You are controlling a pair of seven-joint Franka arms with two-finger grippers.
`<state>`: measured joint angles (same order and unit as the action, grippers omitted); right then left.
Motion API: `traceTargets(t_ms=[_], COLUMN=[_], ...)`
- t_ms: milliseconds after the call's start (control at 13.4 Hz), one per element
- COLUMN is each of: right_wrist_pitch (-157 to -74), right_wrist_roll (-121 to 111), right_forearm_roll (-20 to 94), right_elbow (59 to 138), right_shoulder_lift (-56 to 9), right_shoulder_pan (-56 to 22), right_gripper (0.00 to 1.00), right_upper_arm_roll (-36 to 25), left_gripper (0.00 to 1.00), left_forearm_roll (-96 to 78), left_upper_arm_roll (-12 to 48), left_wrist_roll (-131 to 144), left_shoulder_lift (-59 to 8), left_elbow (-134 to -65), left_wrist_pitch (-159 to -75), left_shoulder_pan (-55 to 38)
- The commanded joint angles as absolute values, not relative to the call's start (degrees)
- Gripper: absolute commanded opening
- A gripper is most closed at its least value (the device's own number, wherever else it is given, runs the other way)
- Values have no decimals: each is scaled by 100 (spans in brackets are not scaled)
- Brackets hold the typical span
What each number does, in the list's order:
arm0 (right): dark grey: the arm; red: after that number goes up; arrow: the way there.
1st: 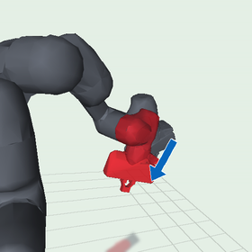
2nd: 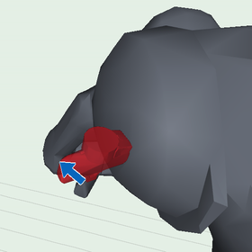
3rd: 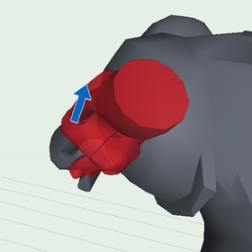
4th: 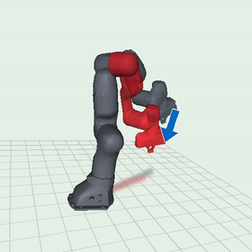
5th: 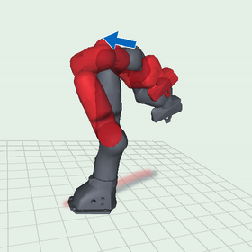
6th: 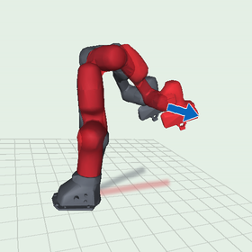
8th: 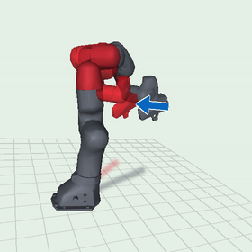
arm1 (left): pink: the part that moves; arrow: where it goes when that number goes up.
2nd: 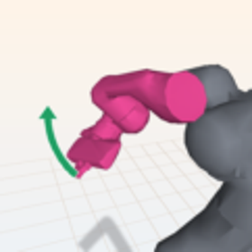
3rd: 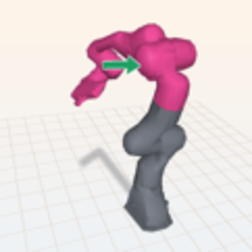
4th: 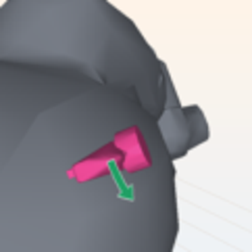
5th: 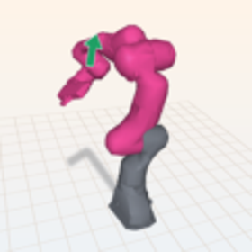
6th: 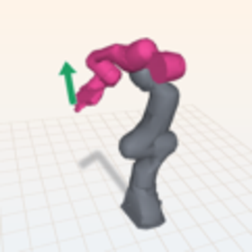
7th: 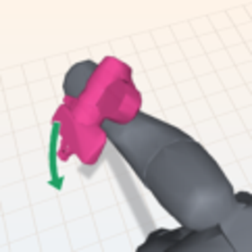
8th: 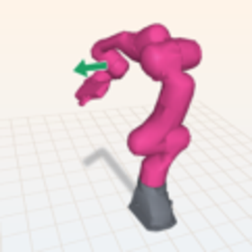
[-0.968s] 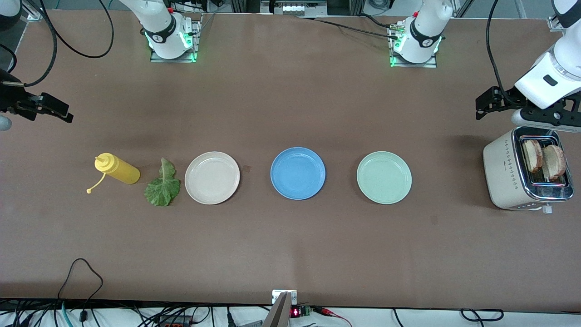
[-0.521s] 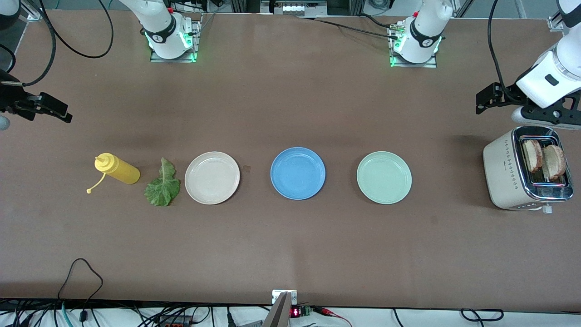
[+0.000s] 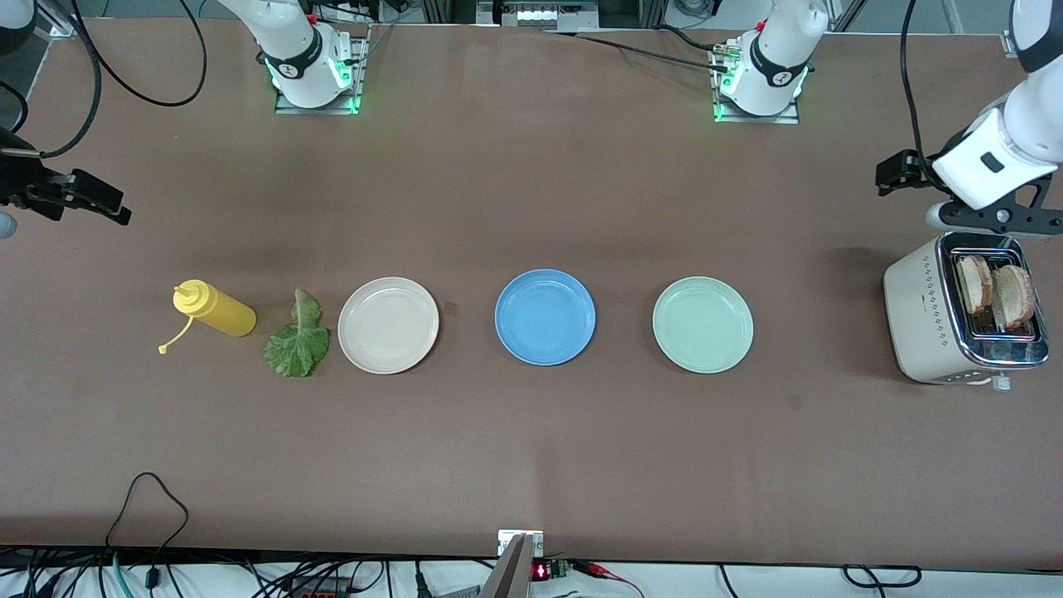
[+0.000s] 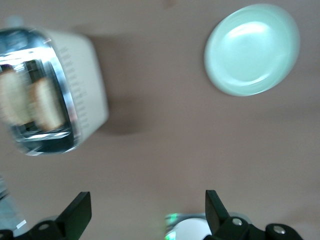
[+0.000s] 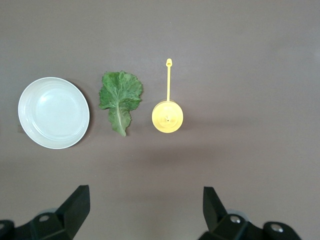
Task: Make sandwich in blue plate with both arms
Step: 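Reach the left gripper toward the bread slices in the toaster, then pull a bread slice up with the left gripper while the right gripper grasps lettuce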
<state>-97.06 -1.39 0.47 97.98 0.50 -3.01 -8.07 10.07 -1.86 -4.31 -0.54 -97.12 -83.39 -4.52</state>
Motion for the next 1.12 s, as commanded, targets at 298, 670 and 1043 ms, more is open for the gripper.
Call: traceTargets(t_ms=[298, 670, 1043], right_wrist_pitch=[-9703, -9712, -9703], right_wrist_roll=[-123, -123, -114], right_forearm_roll=[-9, -9, -9], right_elbow=[9738, 9738, 9738], right_shoulder_lift=[0, -18, -53], right_shoulder_pan=[-237, -255, -272], right_gripper=[100, 100, 100], right_upper_arm_roll=[-800, -800, -800], left_gripper=[100, 97, 81], left_forearm_roll=[1529, 1695, 1811], left_upper_arm_roll=[-272, -281, -281], left_wrist_roll=[-1377, -1968, -2101], left_shoulder_lift=[-554, -729, -1273], left_elbow=[-10192, -11117, -11136], left_wrist_pitch=[-9662, -11661, -12252], left_shoulder_pan=[420, 1063, 1406])
